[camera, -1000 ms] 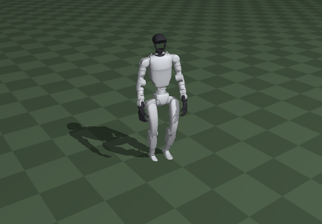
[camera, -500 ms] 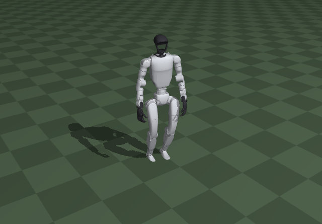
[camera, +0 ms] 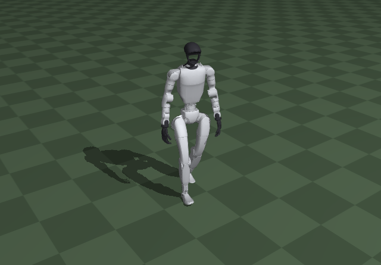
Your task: Walk
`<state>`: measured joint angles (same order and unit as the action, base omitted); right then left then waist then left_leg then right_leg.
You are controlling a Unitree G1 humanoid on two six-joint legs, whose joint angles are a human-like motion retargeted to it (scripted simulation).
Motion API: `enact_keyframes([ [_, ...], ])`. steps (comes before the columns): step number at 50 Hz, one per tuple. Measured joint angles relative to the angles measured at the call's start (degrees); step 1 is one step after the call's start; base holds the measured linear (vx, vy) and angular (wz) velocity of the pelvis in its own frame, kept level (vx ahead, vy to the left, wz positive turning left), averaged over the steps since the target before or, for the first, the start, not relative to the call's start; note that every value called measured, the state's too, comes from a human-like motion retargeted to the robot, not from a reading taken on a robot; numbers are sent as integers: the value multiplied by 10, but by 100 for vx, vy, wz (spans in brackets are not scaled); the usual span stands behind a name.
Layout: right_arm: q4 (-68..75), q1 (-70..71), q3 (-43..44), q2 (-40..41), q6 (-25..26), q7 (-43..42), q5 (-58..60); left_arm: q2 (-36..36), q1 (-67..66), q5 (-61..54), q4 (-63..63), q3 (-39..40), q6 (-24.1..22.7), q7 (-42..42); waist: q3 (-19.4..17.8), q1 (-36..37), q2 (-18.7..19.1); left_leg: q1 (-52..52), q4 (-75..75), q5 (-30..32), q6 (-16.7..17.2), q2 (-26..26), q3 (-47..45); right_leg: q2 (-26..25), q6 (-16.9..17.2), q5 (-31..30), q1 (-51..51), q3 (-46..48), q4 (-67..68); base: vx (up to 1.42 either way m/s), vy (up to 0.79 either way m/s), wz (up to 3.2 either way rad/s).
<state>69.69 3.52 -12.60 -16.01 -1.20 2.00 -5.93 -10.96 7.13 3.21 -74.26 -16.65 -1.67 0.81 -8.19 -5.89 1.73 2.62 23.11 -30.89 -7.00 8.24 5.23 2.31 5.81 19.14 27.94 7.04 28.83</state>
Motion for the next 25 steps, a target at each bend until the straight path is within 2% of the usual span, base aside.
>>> enact_keyframes([
  [2, 1, 0, 7, 2, 1, 2, -6, -2, 1, -7, 5, 4, -2, 0, 1, 1, 3, 9, -7, -3, 1, -6, 6, -10, 7, -27, 0, 2, -60, 32, -3, 10],
  [7, 1, -13, 22, 5, 2, 0, -18, -2, -5, -13, 14, 7, -6, -2, 9, 1, 0, 25, 12, -28, 1, -6, 20, -18, 18, -65, 15, 3, -105, 36, -6, 14],
  [11, 5, -21, 34, 4, 4, -4, -24, 0, -10, -13, 16, 9, -6, -2, 17, -3, 2, 47, 23, -36, 7, -13, 32, -26, 21, -101, 19, 3, -85, 41, -8, 22],
  [15, 17, -31, 46, 2, 6, -8, -30, 5, -22, -15, 12, 13, -4, -3, 29, -10, 11, 64, 42, -10, 27, -32, 39, -41, 16, -129, 18, -4, -38, 45, -10, 19],
  [17, 22, -35, 49, 0, 6, -11, -32, 8, -30, -19, 7, 15, -3, -5, 35, -13, 19, 68, 65, 21, 46, -42, 45, -57, 6, -131, 9, -9, -26, 46, -12, 4],
  [20, 25, -41, 51, -1, 6, -13, -37, 12, -41, -29, -3, 18, -1, -5, 42, -15, 37, 63, 120, 96, 93, -55, 66, -88, -15, -124, -17, -15, -28, 46, -12, -9],
  [23, 16, -48, 51, -3, 5, -16, -43, 14, -49, -36, -8, 19, 1, -3, 49, -15, 56, 30, 222, 170, 139, -70, 70, -116, -38, -109, -44, -19, -32, 45, -12, -11],
  [25, 8, -50, 49, -6, 4, -18, -45, 13, -50, -38, -8, 19, 2, 0, 50, -12, 65, -2, 303, 211, 157, -82, 60, -131, -52, -93, -64, -21, -36, 45, -11, -8],
])
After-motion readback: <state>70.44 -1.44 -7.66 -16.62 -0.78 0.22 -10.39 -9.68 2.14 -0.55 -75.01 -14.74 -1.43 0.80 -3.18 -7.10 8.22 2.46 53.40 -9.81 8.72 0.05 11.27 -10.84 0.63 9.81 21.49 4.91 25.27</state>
